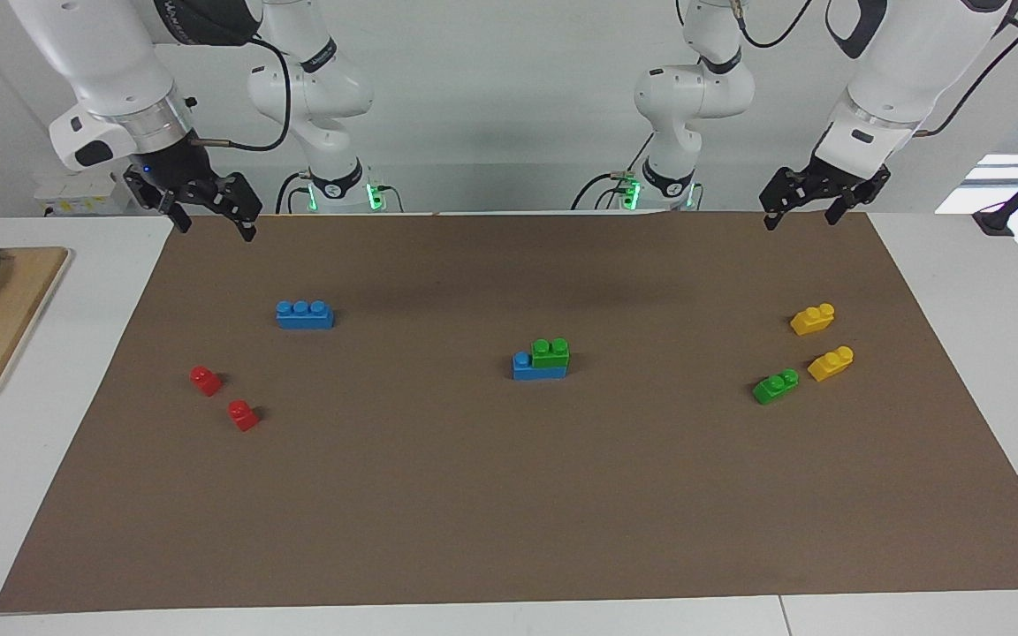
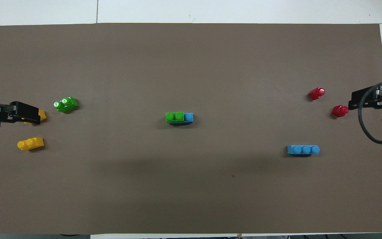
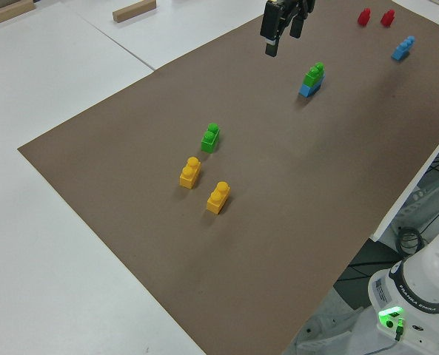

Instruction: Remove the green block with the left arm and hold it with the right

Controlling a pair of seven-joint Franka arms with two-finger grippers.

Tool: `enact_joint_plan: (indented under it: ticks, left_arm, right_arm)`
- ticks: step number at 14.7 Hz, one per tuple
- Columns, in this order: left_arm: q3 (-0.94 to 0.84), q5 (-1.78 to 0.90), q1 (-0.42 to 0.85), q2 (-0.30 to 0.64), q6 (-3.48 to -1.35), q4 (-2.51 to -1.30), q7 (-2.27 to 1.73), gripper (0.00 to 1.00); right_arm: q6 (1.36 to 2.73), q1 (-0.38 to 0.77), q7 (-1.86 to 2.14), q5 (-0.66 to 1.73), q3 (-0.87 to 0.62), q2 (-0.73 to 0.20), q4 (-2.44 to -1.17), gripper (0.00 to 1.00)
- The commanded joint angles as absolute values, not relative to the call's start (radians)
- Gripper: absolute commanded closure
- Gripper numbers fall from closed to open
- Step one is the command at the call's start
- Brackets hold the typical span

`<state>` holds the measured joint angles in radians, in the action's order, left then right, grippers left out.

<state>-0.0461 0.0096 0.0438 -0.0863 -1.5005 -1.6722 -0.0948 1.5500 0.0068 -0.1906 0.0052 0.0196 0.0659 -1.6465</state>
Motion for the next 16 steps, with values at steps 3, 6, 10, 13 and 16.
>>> enact_joint_plan:
  ticks: [3, 6, 10, 13, 16]
  left_arm:
    - [-0.043, -0.005, 0.037, -0.098, -1.48, -1.698, -0.1, 0.0]
    - [-0.043, -0.037, 0.052, -0.11, -1.601, -1.759, -0.353, 0.0]
    - [-0.054, -0.04, 0.054, -0.129, -1.618, -1.813, -0.591, 0.0]
    - [-0.055, -0.066, 0.101, -0.152, -1.655, -1.864, -0.907, 0.0]
    - [-0.054, -0.071, 0.182, -0.173, -1.706, -1.907, -1.211, 0.0]
  right_arm:
    - [1.562, -0.021, -0.166, 0.002, 0.014, 0.075, -1.658, 0.0]
    - [1.563, -0.023, -0.173, 0.009, 0.014, 0.075, -1.66, 0.0]
    - [1.563, -0.021, -0.42, 0.032, 0.014, 0.086, -1.684, 0.0]
    - [1.565, -0.018, -0.66, 0.086, 0.014, 0.107, -1.724, 0.0]
    - [1.563, -0.008, -0.901, 0.124, 0.009, 0.127, -1.761, 0.01]
